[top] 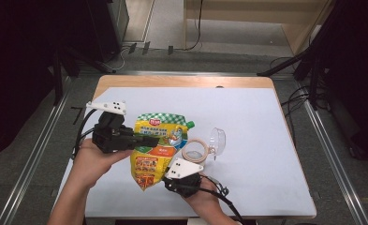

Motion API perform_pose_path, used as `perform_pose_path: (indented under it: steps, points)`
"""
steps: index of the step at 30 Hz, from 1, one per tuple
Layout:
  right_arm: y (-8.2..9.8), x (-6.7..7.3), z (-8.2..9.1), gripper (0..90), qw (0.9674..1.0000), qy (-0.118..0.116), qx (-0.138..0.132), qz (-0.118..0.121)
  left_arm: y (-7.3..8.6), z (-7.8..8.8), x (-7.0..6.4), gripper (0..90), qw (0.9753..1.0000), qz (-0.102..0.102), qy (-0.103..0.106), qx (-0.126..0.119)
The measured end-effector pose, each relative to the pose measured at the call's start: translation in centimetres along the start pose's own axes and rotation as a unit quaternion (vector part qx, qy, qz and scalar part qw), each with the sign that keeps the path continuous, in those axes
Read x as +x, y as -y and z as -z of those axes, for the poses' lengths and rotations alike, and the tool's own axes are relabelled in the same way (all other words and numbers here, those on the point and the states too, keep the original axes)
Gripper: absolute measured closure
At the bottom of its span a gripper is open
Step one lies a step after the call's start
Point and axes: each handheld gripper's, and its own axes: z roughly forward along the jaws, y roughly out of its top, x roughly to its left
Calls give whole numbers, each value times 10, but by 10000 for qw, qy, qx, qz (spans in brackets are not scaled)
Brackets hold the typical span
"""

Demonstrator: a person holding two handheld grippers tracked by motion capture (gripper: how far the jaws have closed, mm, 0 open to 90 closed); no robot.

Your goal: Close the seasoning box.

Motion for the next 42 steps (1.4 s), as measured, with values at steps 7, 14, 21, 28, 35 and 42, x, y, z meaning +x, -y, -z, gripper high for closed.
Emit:
perform_pose_path:
  steps: [7,14,21,28,35,42]
  points:
    - [-1,11,0,767,9998,-203,44,-40,-1,-15,-3,857,9998,-41,-174,79]
    - [-2,17,2,762,9994,-341,100,30,-1,-29,-6,832,9993,-162,-249,211]
    - [-6,26,2,750,9985,-507,156,108,-2,-40,-6,811,9985,-136,-355,402]
    - [-11,30,0,738,9976,-676,177,9,-3,-50,-6,769,9961,-36,-648,591]
    - [-15,27,-1,728,9950,-935,238,-243,-8,-62,-2,693,9922,270,-734,972]
    - [-25,32,1,713,9944,-1036,189,-116,-15,-74,5,657,9880,495,-805,1221]
